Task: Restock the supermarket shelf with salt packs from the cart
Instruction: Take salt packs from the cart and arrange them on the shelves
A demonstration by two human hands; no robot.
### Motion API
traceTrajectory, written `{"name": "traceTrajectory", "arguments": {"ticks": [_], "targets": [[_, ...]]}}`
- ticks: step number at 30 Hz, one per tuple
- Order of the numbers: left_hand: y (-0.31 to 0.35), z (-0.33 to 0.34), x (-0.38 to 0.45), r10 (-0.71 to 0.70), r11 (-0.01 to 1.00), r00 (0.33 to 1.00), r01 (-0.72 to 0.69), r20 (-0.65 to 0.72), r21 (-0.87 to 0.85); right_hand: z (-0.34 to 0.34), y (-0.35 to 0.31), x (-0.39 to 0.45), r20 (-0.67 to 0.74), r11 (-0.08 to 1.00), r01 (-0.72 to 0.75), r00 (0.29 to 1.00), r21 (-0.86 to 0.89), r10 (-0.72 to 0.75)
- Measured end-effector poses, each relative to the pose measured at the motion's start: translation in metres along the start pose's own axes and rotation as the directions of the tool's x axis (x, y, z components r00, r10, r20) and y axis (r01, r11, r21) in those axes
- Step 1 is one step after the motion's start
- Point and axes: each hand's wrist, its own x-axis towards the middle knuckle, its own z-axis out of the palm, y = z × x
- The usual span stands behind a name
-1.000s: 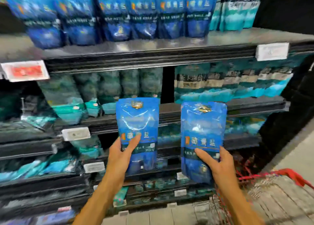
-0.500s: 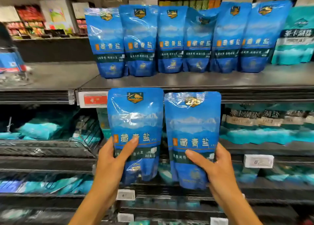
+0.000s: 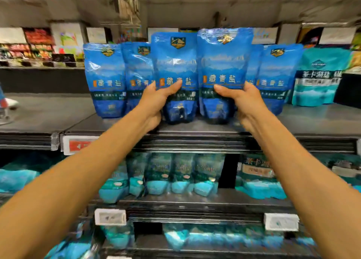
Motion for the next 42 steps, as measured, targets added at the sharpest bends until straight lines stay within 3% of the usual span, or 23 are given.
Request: {"name": "traceTrajectory", "arguments": {"ticks": [4, 7, 10, 13, 15, 22, 27, 30, 33, 37, 39, 41, 42], "targets": [[-0.014, -0.002, 0.026, -0.046, 0.997, 0.999, 0.044, 0.026, 0.066, -0.002, 0.012, 0.021, 0.113, 0.982, -0.127, 0.983, -0.143, 0.144], [-0.013, -0.016, 0.03, -0.03, 0.908, 0.987, -0.038, 0.155, 0.417, -0.015, 0.005, 0.028, 0.141, 0.892, -0.162, 0.96, -0.421, 0.24], [-0.009, -0.026, 0.028, 0.0, 0.696, 0.979, -0.145, 0.202, 0.703, -0.023, 0.001, 0.032, 0.148, 0.83, -0.12, 0.96, -0.545, 0.236], [0.003, -0.024, 0.032, 0.055, 0.246, 0.995, -0.093, 0.082, 0.965, -0.02, 0.004, 0.036, 0.132, 0.802, -0.054, 0.978, -0.595, 0.163], [0.008, -0.02, 0.034, 0.074, 0.111, 0.995, -0.081, 0.073, 0.991, -0.017, 0.009, 0.041, 0.096, 0.775, -0.042, 0.987, -0.63, 0.131], [0.016, -0.013, 0.036, 0.05, -0.09, 0.998, -0.044, 0.048, 0.995, -0.004, 0.016, 0.039, 0.012, 0.585, 0.049, 0.998, -0.81, -0.066], [0.009, -0.015, 0.024, 0.158, -0.224, 0.982, -0.07, 0.107, 0.972, -0.004, 0.014, 0.032, -0.011, 0.553, -0.001, 1.0, -0.833, -0.015], [0.006, -0.02, 0.018, 0.164, -0.175, 0.973, -0.133, 0.162, 0.975, -0.008, 0.013, 0.026, -0.02, 0.516, -0.027, 1.0, -0.856, 0.019], [0.005, -0.027, 0.006, 0.202, -0.032, 0.964, -0.168, 0.171, 0.985, -0.016, 0.011, 0.018, -0.042, 0.482, -0.043, 0.999, -0.875, 0.013], [0.0, -0.029, -0.02, 0.403, 0.206, 0.907, -0.223, 0.125, 0.953, -0.033, -0.002, -0.004, -0.085, 0.601, -0.02, 0.993, -0.799, -0.08], [-0.003, -0.021, -0.039, 0.429, 0.456, 0.901, -0.28, 0.067, 0.845, -0.043, -0.013, -0.025, -0.083, 0.694, 0.093, 0.973, -0.714, -0.216], [-0.008, -0.005, -0.066, 0.343, 0.756, 0.938, -0.301, 0.039, 0.582, -0.056, -0.022, -0.051, -0.073, 0.753, 0.214, 0.942, -0.623, -0.327], [-0.013, 0.006, -0.08, 0.311, 0.831, 0.949, -0.299, 0.054, 0.47, -0.064, -0.024, -0.066, -0.065, 0.774, 0.252, 0.933, -0.581, -0.353]]}}
